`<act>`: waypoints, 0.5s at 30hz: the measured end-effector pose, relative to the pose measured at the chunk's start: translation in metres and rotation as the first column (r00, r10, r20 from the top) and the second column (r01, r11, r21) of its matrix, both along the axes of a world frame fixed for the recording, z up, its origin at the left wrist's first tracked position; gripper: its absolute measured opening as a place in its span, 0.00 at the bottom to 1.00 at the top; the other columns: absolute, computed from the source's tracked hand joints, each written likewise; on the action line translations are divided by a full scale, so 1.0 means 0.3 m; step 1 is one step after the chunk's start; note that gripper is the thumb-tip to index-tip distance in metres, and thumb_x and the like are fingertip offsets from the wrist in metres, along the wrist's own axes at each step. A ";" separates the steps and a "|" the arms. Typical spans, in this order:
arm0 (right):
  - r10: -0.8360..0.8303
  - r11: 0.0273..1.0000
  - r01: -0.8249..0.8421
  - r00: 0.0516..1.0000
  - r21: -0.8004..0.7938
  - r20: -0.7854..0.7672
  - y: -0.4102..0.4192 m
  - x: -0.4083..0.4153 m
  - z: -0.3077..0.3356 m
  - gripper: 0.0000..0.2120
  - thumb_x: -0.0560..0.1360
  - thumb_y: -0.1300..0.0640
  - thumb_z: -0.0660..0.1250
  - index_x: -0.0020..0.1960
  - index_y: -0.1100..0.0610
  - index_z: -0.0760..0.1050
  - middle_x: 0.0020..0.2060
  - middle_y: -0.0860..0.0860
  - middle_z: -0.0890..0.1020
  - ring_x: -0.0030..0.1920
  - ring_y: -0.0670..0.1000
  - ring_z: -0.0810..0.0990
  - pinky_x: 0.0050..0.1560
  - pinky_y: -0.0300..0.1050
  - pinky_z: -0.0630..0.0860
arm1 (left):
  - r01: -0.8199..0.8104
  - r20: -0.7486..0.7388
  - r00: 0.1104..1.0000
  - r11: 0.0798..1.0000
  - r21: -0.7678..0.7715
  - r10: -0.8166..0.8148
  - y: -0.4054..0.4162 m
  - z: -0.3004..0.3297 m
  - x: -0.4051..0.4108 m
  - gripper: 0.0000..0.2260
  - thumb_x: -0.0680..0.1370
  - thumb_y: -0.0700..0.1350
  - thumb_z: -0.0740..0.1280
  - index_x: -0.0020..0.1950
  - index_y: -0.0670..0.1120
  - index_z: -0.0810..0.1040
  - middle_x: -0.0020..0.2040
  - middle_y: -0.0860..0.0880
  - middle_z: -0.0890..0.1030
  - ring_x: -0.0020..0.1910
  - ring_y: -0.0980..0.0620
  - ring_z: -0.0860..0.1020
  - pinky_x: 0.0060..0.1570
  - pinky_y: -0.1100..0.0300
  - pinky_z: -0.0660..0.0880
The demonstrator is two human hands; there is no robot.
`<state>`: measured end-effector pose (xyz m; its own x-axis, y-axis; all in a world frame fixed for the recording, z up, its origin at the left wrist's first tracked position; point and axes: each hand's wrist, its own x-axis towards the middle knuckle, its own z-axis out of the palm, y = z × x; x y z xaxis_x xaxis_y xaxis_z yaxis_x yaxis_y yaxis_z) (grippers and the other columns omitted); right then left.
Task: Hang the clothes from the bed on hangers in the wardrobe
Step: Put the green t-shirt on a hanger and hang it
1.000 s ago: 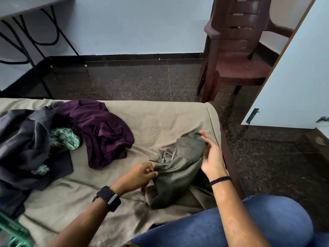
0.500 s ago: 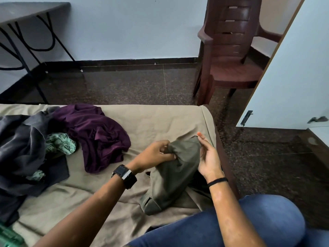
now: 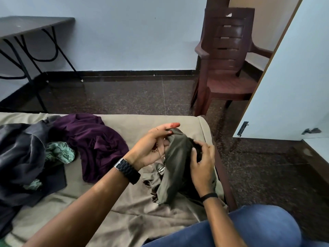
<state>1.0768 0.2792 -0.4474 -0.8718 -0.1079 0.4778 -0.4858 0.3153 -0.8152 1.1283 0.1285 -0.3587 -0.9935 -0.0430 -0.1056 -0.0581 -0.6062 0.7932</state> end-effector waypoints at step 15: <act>0.121 0.992 -0.121 0.992 0.014 0.033 0.014 0.047 0.227 0.33 0.71 0.45 0.72 0.69 0.52 0.61 0.63 0.48 0.72 0.63 0.45 0.73 0.58 0.41 0.75 | -0.305 -0.451 0.885 0.588 -0.749 -0.116 0.083 0.196 -0.115 0.19 0.75 0.29 0.66 0.56 0.52 0.81 0.50 0.55 0.85 0.51 0.56 0.83 0.51 0.67 0.76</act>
<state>1.0910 0.2833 -0.3792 -0.8665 -0.2213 0.4475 -0.4953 0.2690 -0.8260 1.0938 0.1533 -0.2998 -0.9032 0.0053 0.4292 0.4127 0.2858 0.8649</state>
